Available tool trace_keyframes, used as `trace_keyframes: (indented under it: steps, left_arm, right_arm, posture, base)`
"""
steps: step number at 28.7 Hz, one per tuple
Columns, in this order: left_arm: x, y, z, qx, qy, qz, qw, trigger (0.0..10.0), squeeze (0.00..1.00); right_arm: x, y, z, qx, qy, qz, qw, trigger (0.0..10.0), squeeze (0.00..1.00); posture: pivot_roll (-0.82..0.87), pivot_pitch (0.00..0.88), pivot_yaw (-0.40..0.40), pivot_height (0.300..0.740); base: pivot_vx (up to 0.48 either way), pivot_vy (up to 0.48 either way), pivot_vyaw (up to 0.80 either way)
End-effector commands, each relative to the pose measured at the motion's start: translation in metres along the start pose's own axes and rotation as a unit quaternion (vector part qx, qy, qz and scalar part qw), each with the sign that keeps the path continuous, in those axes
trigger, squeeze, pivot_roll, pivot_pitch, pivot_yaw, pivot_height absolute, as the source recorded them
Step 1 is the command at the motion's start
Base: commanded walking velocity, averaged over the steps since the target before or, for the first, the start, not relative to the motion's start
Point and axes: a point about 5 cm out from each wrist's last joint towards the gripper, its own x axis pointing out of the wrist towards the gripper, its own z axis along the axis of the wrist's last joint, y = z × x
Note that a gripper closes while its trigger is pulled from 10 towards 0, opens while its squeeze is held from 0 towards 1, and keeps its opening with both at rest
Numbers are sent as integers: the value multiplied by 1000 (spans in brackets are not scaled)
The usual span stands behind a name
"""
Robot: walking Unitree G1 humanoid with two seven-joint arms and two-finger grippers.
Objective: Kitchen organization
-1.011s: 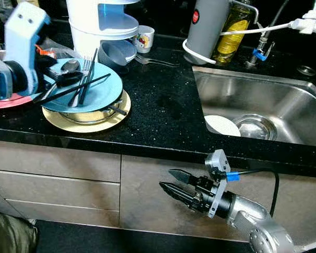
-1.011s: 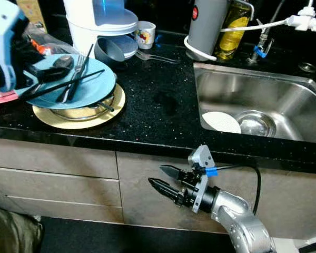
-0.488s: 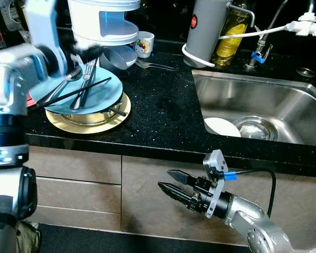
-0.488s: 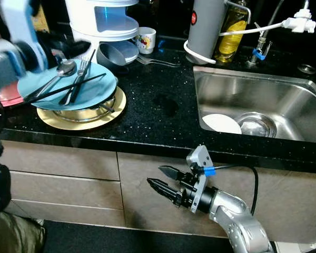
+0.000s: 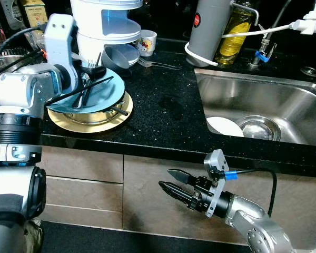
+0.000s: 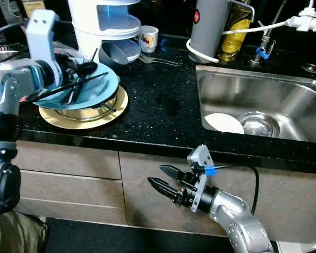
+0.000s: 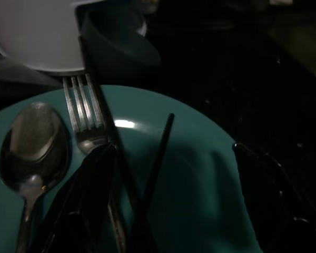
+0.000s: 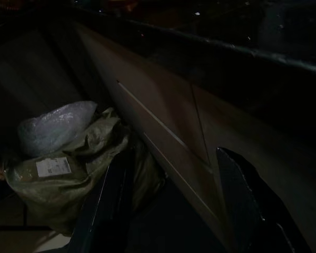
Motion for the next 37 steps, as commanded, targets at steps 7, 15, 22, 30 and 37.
trace_keyframes:
  steps: [7,15,22,30,37]
  left_arm:
    - [-31,5,19,110,43,-46,992,10000,0]
    - [-42,10,19,149,66,-47,986,10000,0]
    - [-42,11,0,136,107,-65,983,10000,0]
    - [-37,15,-20,116,140,-63,981,10000,0]
    - [-41,20,-24,116,150,-52,981,10000,0]
  right_arm:
    - [1,2,-2,9,2,1,1000,10000,0]
    - [1,2,-3,12,3,4,1000,10000,0]
    - [2,3,-3,16,4,6,1000,10000,0]
    - [2,3,-3,18,3,3,1000,10000,0]
    - [2,2,-3,20,5,3,1000,10000,0]
  posture:
    - [137,31,-38,740]
    - [153,26,-37,740]
    - [153,28,-34,740]
    - [149,32,-33,740]
    - [151,34,-36,740]
  base:
    - [0,0,0]
    - [0,0,0]
    - [0,0,0]
    - [0,0,0]
    - [0,0,0]
